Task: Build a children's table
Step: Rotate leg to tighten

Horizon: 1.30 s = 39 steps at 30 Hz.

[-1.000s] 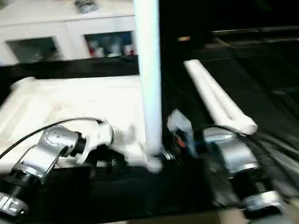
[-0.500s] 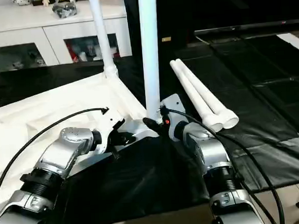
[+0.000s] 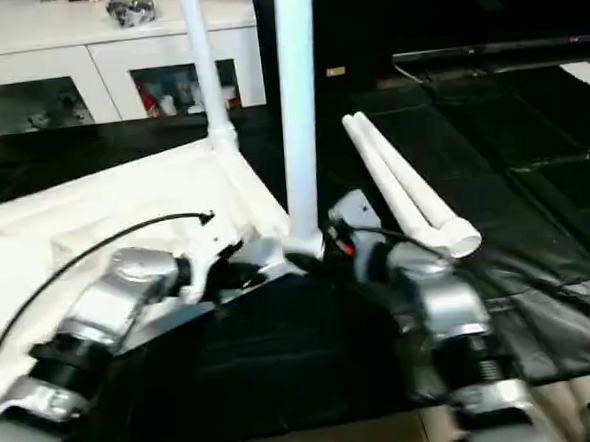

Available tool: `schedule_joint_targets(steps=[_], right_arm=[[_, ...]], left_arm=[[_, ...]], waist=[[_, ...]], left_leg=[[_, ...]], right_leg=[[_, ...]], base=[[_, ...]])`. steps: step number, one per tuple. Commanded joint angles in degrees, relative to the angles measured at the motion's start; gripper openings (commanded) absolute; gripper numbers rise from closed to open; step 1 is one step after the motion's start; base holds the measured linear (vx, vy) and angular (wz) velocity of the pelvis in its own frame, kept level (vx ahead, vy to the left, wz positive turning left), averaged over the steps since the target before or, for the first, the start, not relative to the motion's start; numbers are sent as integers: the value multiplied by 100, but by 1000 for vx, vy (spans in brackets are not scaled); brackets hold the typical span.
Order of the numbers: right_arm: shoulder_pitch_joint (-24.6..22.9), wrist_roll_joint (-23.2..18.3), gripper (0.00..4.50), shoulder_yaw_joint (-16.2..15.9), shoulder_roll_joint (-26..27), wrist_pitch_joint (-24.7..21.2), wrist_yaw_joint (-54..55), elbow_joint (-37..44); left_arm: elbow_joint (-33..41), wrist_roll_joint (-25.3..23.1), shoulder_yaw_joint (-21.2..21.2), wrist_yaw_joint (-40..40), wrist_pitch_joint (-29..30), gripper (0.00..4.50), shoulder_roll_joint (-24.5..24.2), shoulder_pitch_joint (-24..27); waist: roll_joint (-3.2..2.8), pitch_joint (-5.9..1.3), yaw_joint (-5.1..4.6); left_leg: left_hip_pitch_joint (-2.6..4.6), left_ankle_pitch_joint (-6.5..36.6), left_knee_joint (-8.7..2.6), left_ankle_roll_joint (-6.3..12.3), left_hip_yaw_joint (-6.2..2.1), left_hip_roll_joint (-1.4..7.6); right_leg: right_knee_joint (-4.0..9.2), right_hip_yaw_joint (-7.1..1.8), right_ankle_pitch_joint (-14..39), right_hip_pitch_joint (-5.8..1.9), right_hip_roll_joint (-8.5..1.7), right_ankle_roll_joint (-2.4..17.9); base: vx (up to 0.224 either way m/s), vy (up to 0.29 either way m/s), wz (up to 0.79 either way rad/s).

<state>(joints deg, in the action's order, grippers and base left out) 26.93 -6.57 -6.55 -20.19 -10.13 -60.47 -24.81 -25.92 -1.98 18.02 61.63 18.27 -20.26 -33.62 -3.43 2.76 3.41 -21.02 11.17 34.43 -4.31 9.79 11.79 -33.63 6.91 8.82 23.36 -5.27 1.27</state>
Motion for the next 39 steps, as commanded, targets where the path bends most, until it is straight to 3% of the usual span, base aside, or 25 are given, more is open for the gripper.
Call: schedule_joint_targets(steps=[1, 5, 9, 11, 16, 24, 39], right_arm=[[11, 3, 431, -270, -99, 205, -551, 84], [59, -140, 431, -258, -365, 293, -1149, 36], [125, -230, 431, -392, -627, 430, -1742, -43], [174, -216, 431, -453, -692, 491, -1916, -106], [284, -105, 431, -570, -680, 765, -2105, -321], [301, -321, 431, -748, -645, 557, -2550, -226], [324, -346, 307, -860, -519, 524, -2689, -283]], left_arm=[[168, 76, 105, 521, -478, 0, -134, -129], [178, 232, 196, 1141, -744, 0, -336, -110], [50, 163, 398, 1587, -1091, 0, -555, -145], [-7, 129, 478, 1758, -1248, 0, -628, -167], [4, 131, 571, 2105, -1450, 0, -708, -154], [74, 172, 669, 2235, -1592, 0, -699, -103], [68, 127, 744, 2295, -1688, 0, -669, -74]], waist=[[29, -423, 28], [20, -421, 80], [17, -437, 193], [36, -425, 219], [47, -416, 234], [59, -428, 245], [79, -428, 285]], left_leg=[[20, 930, -367, 550, -23, 130], [45, 975, -366, 538, -14, 157], [66, 962, -355, 557, -5, 164], [42, 986, -363, 528, -8, 162], [44, 1083, -374, 415, -12, 163], [35, 974, -362, 481, -15, 167], [39, 929, -364, 452, -11, 171]], right_leg=[[352, -292, 1291, -375, -322, 1190], [328, -306, 1203, -355, -315, 1291], [313, -313, 1109, -336, -318, 1346], [306, -315, 1216, -349, -324, 1310], [331, -320, 1543, -347, -339, 1222], [316, -316, 1491, -345, -326, 1209], [313, -324, 1518, -336, -331, 1180]], base=[[0, 0, 0], [0, 0, 0], [0, 0, 0], [0, 0, 0], [0, 0, 0], [0, 0, 0], [0, 0, 0]])
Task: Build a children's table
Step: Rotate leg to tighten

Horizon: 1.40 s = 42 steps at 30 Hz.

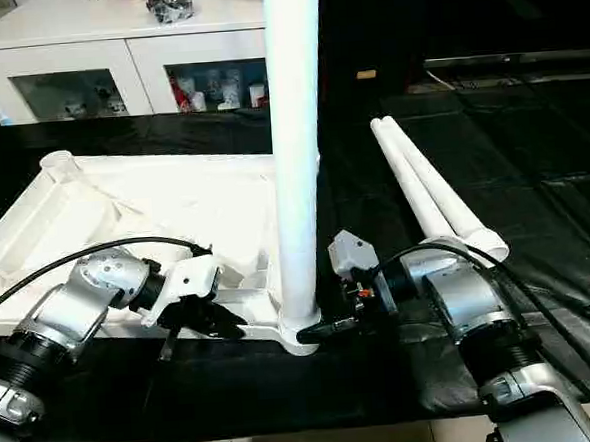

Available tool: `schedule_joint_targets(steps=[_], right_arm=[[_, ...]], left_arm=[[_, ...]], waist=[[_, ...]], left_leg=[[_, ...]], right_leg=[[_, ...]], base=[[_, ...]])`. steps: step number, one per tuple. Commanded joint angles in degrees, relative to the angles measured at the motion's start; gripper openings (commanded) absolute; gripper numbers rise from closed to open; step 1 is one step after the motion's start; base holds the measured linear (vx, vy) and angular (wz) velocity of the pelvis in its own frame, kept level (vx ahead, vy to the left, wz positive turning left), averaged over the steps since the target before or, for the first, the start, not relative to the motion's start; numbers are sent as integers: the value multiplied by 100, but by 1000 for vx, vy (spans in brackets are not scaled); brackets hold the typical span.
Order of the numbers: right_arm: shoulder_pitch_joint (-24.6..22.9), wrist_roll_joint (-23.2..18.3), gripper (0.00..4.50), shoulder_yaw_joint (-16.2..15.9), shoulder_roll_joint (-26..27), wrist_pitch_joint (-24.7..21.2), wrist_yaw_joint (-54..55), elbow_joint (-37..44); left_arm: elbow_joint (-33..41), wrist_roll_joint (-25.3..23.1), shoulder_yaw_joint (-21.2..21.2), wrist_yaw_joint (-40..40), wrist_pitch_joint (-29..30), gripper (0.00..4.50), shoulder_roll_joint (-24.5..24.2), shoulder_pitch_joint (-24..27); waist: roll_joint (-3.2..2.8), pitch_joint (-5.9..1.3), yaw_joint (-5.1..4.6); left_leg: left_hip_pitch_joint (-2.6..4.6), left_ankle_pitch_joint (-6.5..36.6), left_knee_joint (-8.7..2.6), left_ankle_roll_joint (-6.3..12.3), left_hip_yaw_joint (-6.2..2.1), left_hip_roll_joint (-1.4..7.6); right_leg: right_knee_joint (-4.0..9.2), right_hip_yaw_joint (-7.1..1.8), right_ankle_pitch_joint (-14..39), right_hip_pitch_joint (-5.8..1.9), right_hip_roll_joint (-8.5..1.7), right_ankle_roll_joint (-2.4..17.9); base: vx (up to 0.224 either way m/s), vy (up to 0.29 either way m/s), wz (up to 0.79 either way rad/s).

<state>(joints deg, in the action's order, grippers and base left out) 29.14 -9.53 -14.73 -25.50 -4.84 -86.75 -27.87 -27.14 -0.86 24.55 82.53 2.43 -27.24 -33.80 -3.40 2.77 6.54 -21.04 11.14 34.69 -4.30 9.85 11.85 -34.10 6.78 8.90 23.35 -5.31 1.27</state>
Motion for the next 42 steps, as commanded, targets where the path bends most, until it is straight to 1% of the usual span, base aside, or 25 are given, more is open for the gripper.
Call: schedule_joint_targets(steps=[1, 3, 7, 11, 13, 14, 15, 17, 18, 19, 20, 21, 23, 24, 25, 26, 28, 33, 34, 35, 36, 37, 38, 39, 42], right_arm=[[103, -49, 302, -42, 12, -5, -63, 22], [97, -43, 278, -37, 21, -5, -77, 18], [3, -92, 270, -20, 48, -71, -31, 110], [-208, -209, 268, 124, 200, -412, 434, 368], [-289, -206, 267, 176, 287, -541, 700, 450], [-396, -162, 267, 220, 414, -561, 1021, 520], [-482, -73, 267, 253, 560, -650, 1420, 560], [-518, 10, 267, 298, 711, -749, 1811, 548], [-540, 62, 267, 350, 869, -835, 2157, 529], [-557, 93, 267, 400, 1031, -857, 2454, 509], [-562, 117, 267, 468, 1285, -968, 2873, 484], [-535, 189, 267, 541, 1680, -1124, 3544, 415], [-512, 233, 266, 557, 1823, -1173, 3807, 373], [-346, 310, 266, 669, 2166, -1313, 4504, 105], [-274, 321, 266, 715, 2272, -1356, 4719, -1], [-221, 333, 266, 748, 2347, -1381, 4870, -74], [-57, 431, 266, 828, 2544, -1395, 5264, -260], [-19, 459, 266, 931, 2650, -1412, 5366, -218], [-45, 460, 301, 949, 2627, -1361, 5348, -190], [-69, 462, 301, 964, 2595, -1294, 5334, -171], [-69, 462, 322, 964, 2595, -1294, 5334, -171], [-103, 429, 322, 994, 2538, -1251, 5308, -137], [-135, 414, 322, 987, 2473, -1217, 5242, -101], [-174, 408, 345, 973, 2394, -1171, 5170, -57], [-310, 358, 377, 972, 2092, -1035, 4901, 143]], left_arm=[[190, 15, 90, 205, -103, 0, 29, -57], [178, 14, 89, 189, -107, 0, 27, -57], [152, 42, 29, 55, -12, 0, 65, -34], [124, 122, -179, -422, 377, 0, 287, -44], [127, 175, -270, -594, 529, 0, 382, -47], [161, 184, -351, -835, 704, 0, 479, -43], [193, 191, -435, -1084, 871, 0, 582, -42], [215, 178, -498, -1296, 973, 0, 665, -48], [241, 178, -551, -1464, 1053, 0, 739, -51], [276, 188, -598, -1602, 1130, 0, 810, -51], [303, 158, -667, -1889, 1290, 0, 943, -67], [350, 112, -799, -2382, 1606, 0, 1198, -102], [369, 99, -857, -2580, 1742, 0, 1308, -119], [398, 92, -1038, -3127, 2140, 0, 1611, -185], [398, 82, -1092, -3312, 2254, 0, 1709, -215], [399, 72, -1131, -3453, 2331, 0, 1781, -238], [418, 36, -1268, -3972, 2530, 0, 2028, -310], [527, -118, -1228, -4134, 2615, 0, 2115, -307], [533, -132, -1222, -4116, 2591, 0, 2096, -296], [540, -129, -1216, -4080, 2571, 0, 2069, -282], [540, -129, -1216, -4080, 2571, 0, 2069, -282], [572, -131, -1190, -4030, 2558, 0, 2010, -250], [598, -133, -1167, -3992, 2555, 0, 1963, -221], [622, -137, -1142, -3954, 2547, 0, 1912, -191], [649, -136, -1053, -3713, 2385, 0, 1722, -120]], waist=[[77, -430, -26], [79, -430, -24], [69, -432, -24], [40, -426, -12], [57, -420, -25], [36, -412, -49], [25, -396, -67], [43, -391, -110], [54, -385, -172], [20, -380, -192], [27, -371, -221], [5, -378, -283], [25, -365, -357], [19, -371, -362], [16, -356, -426], [14, -362, -435], [25, -381, -455], [29, -417, -412], [20, -418, -411], [11, -425, -409], [14, -421, -410], [-7, -416, -408], [-7, -416, -408], [-1, -413, -409], [-21, -407, -397]], left_leg=[[42, 941, -391, 448, -16, 165], [41, 934, -389, 441, -16, 161], [43, 929, -388, 439, -17, 162], [60, 975, -387, 414, -15, 161], [58, 1026, -396, 363, -19, 157], [36, 1054, -407, 317, -29, 150], [58, 1174, -413, 281, -24, 149], [45, 1216, -424, 211, -34, 120], [13, 1208, -439, 177, -53, 107], [11, 1243, -440, 168, -59, 104], [13, 1285, -438, 150, -59, 99], [44, 1322, -423, 114, -58, 76], [45, 1364, -422, 99, -56, 56], [54, 1372, -418, 118, -61, 50], [45, 1403, -423, 110, -64, 55], [55, 1433, -421, 118, -67, 48], [50, 1365, -420, 180, -66, 63], [8, 987, -408, 355, -54, 79], [5, 959, -407, 369, -53, 80], [2, 896, -400, 387, -50, 79], [3, 885, -400, 404, -46, 83], [9, 934, -405, 402, -46, 84], [9, 934, -405, 402, -46, 84], [13, 1025, -410, 386, -46, 86], [12, 1101, -418, 387, -47, 90]], right_leg=[[360, -311, 1528, -337, -330, 1178], [364, -311, 1569, -340, -332, 1154], [364, -309, 1550, -338, -329, 1156], [376, -310, 1564, -329, -328, 1165], [394, -308, 1697, -338, -329, 1114], [395, -299, 1811, -352, -329, 1060], [441, -295, 1978, -329, -328, 996], [458, -282, 2127, -350, -327, 927], [455, -265, 2225, -376, -318, 850], [471, -257, 2315, -369, -326, 818], [495, -253, 2414, -365, -329, 779], [523, -244, 2536, -343, -328, 737], [561, -223, 2694, -334, -315, 693], [570, -216, 2735, -334, -320, 669], [569, -205, 2755, -325, -307, 696], [579, -198, 2792, -323, -306, 671], [574, -218, 2586, -323, -309, 692], [473, -258, 1778, -355, -308, 918], [466, -262, 1695, -357, -308, 941], [444, -265, 1540, -364, -309, 998], [441, -267, 1460, -362, -308, 1038], [444, -265, 1479, -364, -312, 1055], [444, -265, 1479, -364, -312, 1055], [455, -266, 1544, -371, -314, 1037], [463, -270, 1565, -370, -311, 1022]], base=[[0, 0, 0], [0, 0, 0], [0, 0, 0], [0, 0, 0], [0, 0, 0], [0, 0, 0], [0, 0, 0], [0, 0, 0], [0, 0, 0], [0, 0, 0], [0, 0, 0], [0, 0, 0], [0, 0, 0], [0, 0, 0], [0, 0, 0], [0, 0, 0], [0, 0, 0], [0, 0, 0], [0, 0, 0], [0, 0, 0], [0, 0, 0], [0, 0, 0], [0, 0, 0], [0, 0, 0], [0, 0, 0]])
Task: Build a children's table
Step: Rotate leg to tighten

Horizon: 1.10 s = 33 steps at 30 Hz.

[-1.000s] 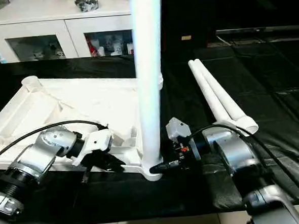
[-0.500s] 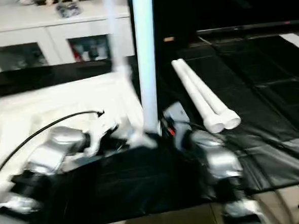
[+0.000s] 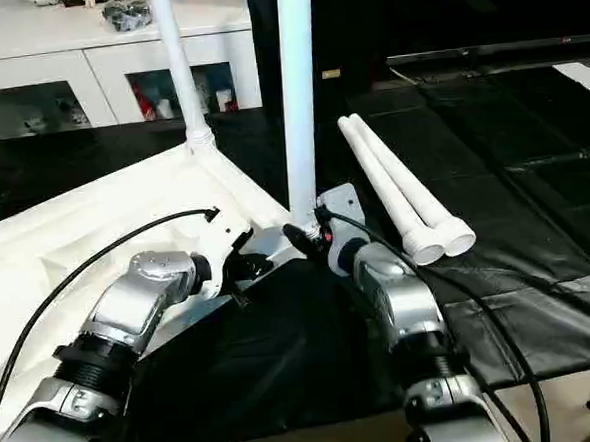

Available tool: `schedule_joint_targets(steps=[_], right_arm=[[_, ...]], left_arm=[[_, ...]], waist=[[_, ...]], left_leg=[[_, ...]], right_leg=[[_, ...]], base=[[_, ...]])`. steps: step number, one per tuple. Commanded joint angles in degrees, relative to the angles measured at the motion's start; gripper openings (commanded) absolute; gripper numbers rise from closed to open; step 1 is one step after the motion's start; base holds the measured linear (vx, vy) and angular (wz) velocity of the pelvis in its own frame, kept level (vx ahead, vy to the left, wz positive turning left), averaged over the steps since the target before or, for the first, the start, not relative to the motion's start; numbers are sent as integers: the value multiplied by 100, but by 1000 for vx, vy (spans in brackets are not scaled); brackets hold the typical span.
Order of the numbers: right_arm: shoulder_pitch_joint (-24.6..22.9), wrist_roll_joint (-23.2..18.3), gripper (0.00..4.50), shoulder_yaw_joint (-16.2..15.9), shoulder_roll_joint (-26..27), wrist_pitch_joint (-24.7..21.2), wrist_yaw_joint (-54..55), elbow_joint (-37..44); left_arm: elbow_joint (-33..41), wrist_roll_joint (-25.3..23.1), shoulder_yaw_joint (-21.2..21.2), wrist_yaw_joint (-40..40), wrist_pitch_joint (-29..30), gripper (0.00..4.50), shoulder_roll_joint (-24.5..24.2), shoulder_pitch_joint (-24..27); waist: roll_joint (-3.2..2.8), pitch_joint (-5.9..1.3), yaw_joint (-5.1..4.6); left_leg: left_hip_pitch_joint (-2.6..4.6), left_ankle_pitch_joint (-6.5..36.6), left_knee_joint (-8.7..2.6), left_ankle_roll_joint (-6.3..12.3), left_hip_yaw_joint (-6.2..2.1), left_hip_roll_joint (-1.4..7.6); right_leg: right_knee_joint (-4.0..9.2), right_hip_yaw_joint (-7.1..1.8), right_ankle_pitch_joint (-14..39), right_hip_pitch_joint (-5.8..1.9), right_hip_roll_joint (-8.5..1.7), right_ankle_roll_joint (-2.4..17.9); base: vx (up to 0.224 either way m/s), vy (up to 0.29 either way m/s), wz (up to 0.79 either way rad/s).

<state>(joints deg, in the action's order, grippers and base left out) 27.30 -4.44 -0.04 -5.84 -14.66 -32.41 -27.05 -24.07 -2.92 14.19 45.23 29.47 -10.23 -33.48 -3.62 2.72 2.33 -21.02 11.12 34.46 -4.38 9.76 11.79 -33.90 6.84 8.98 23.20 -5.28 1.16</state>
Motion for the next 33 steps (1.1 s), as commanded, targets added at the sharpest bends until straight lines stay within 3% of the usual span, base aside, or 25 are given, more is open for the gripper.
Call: schedule_joint_targets(steps=[1, 7, 9, 15, 18, 23, 27, 33], right_arm=[[-162, -195, 389, -480, 15, -57, -684, 143], [-237, -444, 444, -486, -1000, 109, -2113, 549], [-242, -453, 444, -637, -1543, 164, -2954, 645], [-153, -544, 444, -882, -2274, 321, -4234, 719], [-92, -550, 444, -1020, -2433, 489, -4582, 726], [-49, -561, 444, -1267, -2504, 663, -5072, 758], [-47, -484, 444, -1528, -2449, 760, -5306, 733], [37, -488, 391, -1569, -2302, 852, -5328, 577]], left_arm=[[353, 77, 16, 138, -387, 0, -49, -132], [423, 157, 295, 1214, -942, 0, -622, -3], [444, 200, 454, 1708, -1234, 0, -909, 57], [607, 452, 715, 2815, -1600, 0, -1309, 174], [563, 451, 839, 3139, -1787, 0, -1450, 175], [386, 372, 1005, 3548, -2165, 0, -1625, 116], [354, 374, 1076, 3758, -2294, 0, -1722, 46], [385, 408, 1110, 3857, -2368, 0, -1713, 31]], waist=[[0, -405, 29], [-13, -413, 90], [-5, -405, 132], [28, -414, 285], [37, -408, 330], [58, -398, 352], [46, -410, 355], [55, -418, 356]], left_leg=[[18, 1150, -397, 381, -40, 97], [13, 1106, -380, 483, -40, 112], [17, 1105, -374, 510, -29, 117], [45, 1105, -370, 518, -19, 152], [51, 1081, -368, 523, -5, 161], [46, 1139, -376, 471, -9, 155], [37, 1052, -377, 472, -16, 163], [32, 995, -372, 466, -15, 161]], right_leg=[[444, -272, 1573, -359, -313, 1030], [399, -287, 1285, -369, -309, 1133], [401, -281, 1322, -360, -308, 1171], [376, -295, 1463, -342, -320, 1199], [365, -311, 1415, -321, -315, 1240], [400, -307, 1766, -320, -328, 1108], [374, -312, 1608, -325, -319, 1143], [359, -312, 1519, -329, -320, 1179]], base=[[0, 0, 0], [0, 0, 0], [0, 0, 0], [0, 0, 0], [0, 0, 0], [0, 0, 0], [0, 0, 0], [0, 0, 0]])
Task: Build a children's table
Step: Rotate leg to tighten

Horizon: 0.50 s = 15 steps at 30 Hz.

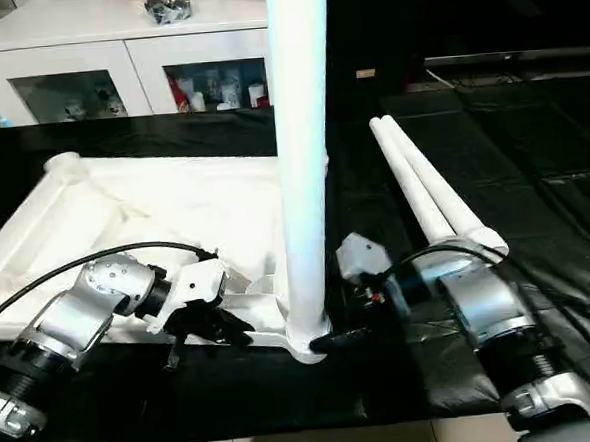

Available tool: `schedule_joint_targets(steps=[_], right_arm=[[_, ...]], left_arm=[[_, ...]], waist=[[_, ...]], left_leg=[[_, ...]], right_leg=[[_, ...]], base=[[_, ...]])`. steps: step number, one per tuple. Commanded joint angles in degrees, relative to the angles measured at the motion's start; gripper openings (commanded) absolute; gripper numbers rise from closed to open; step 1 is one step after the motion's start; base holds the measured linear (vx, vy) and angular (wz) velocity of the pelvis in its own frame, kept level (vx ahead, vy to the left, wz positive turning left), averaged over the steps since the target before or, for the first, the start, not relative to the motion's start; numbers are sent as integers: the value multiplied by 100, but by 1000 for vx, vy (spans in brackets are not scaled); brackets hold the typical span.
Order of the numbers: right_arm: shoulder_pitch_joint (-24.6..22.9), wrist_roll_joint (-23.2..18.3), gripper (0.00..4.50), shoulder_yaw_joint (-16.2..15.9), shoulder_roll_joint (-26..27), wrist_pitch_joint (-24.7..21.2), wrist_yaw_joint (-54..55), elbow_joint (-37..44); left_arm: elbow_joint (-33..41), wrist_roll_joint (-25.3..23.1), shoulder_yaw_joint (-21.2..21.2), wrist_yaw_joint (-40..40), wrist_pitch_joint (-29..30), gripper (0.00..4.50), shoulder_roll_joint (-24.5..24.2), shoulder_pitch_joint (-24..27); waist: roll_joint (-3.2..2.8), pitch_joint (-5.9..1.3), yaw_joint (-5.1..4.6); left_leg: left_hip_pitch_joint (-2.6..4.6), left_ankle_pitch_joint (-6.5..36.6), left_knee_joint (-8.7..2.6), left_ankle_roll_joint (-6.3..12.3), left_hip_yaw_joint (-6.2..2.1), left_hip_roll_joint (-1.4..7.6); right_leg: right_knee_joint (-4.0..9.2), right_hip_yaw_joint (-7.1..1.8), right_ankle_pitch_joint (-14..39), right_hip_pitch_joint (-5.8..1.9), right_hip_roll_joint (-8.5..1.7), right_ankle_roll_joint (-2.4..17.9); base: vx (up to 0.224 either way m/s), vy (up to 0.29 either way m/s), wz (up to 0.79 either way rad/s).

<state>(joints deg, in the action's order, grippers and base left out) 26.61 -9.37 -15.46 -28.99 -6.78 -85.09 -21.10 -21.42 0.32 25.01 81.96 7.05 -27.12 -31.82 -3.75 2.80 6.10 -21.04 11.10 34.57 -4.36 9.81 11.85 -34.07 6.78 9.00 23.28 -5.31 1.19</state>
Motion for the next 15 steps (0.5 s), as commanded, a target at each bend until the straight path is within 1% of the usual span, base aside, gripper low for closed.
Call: schedule_joint_targets(steps=[1, 2, 3, 5, 6, 7, 11, 15], right_arm=[[119, -12, 391, -28, 32, 89, -64, -39], [125, -26, 367, -29, 41, 102, -70, -51], [126, -42, 362, -32, 43, 106, -85, -56], [130, -52, 362, -43, 42, 115, -93, -67], [127, -69, 335, -58, 36, 122, -118, -72], [127, -70, 335, -59, 37, 126, -119, -73], [121, -84, 292, -67, 50, 141, -168, -87], [90, -112, 277, -75, 75, 136, -193, -64]], left_arm=[[121, 78, 37, 194, -146, 0, -21, -131], [124, 71, 43, 199, -157, 0, -17, -127], [128, 69, 47, 203, -162, 0, -13, -123], [117, 68, 51, 209, -175, 0, -12, -125], [98, 64, 59, 210, -195, 0, -11, -129], [96, 64, 59, 210, -197, 0, -11, -130], [68, 63, 58, 212, -215, 0, -16, -120], [28, 57, 53, 187, -222, 0, -8, -109]], waist=[[65, -428, -19], [75, -428, -17], [84, -429, -15], [77, -427, -11], [86, -428, -9], [84, -426, -9], [96, -425, -3], [90, -430, -3]], left_leg=[[33, 983, -381, 465, -22, 156], [35, 973, -381, 469, -20, 157], [30, 952, -379, 476, -19, 157], [32, 947, -380, 482, -19, 158], [36, 942, -378, 486, -17, 157], [36, 942, -378, 488, -16, 156], [28, 919, -376, 493, -17, 154], [30, 896, -372, 495, -16, 155]], right_leg=[[371, -306, 1500, -340, -319, 1180], [370, -306, 1498, -339, -317, 1183], [367, -308, 1483, -342, -317, 1182], [367, -308, 1503, -340, -319, 1174], [367, -311, 1515, -338, -319, 1168], [370, -310, 1528, -337, -318, 1163], [374, -307, 1616, -341, -321, 1118], [370, -309, 1585, -336, -318, 1116]], base=[[0, 0, 0], [0, 0, 0], [0, 0, 0], [0, 0, 0], [0, 0, 0], [0, 0, 0], [0, 0, 0], [0, 0, 0]])
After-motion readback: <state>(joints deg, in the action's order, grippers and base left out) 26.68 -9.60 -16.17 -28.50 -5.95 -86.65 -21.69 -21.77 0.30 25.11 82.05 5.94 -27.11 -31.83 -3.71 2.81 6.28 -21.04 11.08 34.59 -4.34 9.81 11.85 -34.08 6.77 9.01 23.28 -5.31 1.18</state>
